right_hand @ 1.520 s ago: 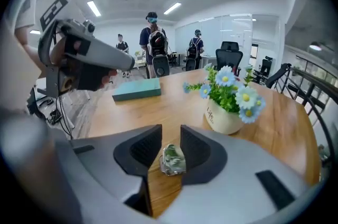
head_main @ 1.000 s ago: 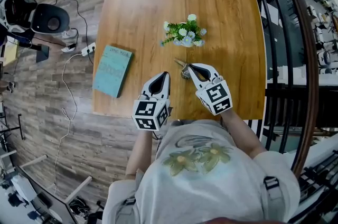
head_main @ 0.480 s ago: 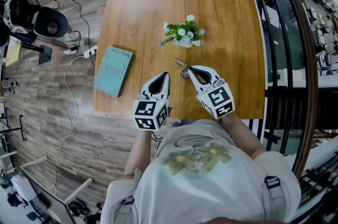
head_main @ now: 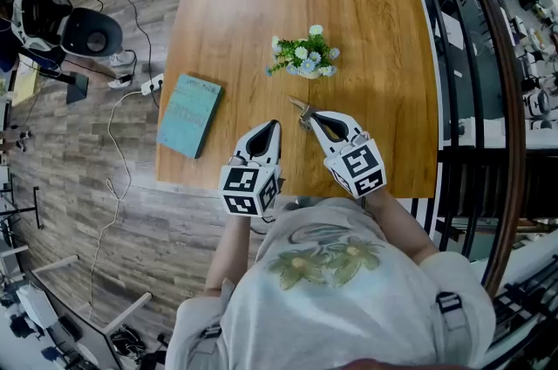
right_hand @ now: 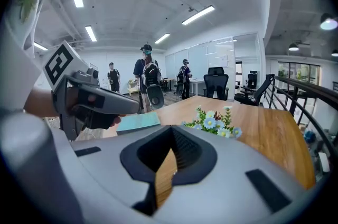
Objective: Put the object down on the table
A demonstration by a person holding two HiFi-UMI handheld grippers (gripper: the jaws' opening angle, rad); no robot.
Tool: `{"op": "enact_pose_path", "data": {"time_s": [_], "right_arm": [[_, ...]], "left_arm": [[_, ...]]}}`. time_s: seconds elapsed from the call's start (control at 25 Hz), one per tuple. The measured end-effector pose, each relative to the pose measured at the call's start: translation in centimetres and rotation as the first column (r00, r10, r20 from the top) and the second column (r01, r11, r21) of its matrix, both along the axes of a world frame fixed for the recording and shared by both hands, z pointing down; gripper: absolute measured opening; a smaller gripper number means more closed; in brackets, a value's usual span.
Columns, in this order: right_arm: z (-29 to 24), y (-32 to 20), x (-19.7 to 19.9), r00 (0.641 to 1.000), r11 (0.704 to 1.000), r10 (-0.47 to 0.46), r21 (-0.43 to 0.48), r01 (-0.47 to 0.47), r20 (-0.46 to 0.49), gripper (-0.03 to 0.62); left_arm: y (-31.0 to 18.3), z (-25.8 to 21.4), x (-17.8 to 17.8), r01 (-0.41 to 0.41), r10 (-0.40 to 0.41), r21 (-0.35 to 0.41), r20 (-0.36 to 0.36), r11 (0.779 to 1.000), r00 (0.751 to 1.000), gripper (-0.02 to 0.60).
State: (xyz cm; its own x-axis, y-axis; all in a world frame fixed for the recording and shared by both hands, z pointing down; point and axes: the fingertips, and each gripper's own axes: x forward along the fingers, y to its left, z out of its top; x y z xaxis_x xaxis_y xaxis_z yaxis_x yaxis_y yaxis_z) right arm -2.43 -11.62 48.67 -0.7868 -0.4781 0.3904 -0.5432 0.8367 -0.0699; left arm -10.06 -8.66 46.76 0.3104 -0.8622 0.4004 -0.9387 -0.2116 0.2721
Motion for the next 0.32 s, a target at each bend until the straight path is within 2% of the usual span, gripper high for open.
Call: {"op": "enact_pose_path", "data": {"time_s": [0.32], "right_arm": [[0.55, 0.35, 0.56, 1.0, 1.0, 0.01, -0.009, -0.01, -0.004, 0.006]], "left_arm": [[0.28, 0.47, 0.49, -0.006, 0.006, -0.005, 0.002, 1.0, 1.0, 0.014]]}}
